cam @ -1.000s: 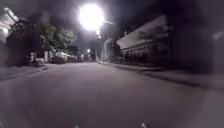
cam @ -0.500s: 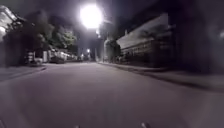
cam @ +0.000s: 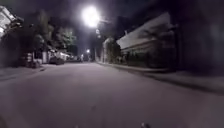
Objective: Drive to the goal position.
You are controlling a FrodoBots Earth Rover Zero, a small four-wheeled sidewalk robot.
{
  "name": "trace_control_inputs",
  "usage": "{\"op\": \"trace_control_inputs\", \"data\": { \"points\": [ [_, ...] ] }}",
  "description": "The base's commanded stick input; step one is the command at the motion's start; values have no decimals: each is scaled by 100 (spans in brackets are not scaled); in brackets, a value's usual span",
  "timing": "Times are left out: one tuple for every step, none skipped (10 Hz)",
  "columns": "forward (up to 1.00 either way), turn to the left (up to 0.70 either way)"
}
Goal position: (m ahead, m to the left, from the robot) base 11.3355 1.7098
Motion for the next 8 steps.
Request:
{"op": "trace_control_inputs", "data": {
  "points": [
    [50, 0],
    [50, 0],
    [50, 0],
    [50, 0],
    [50, 0],
    [50, 0],
    [50, 0],
    [50, 0]
  ]
}}
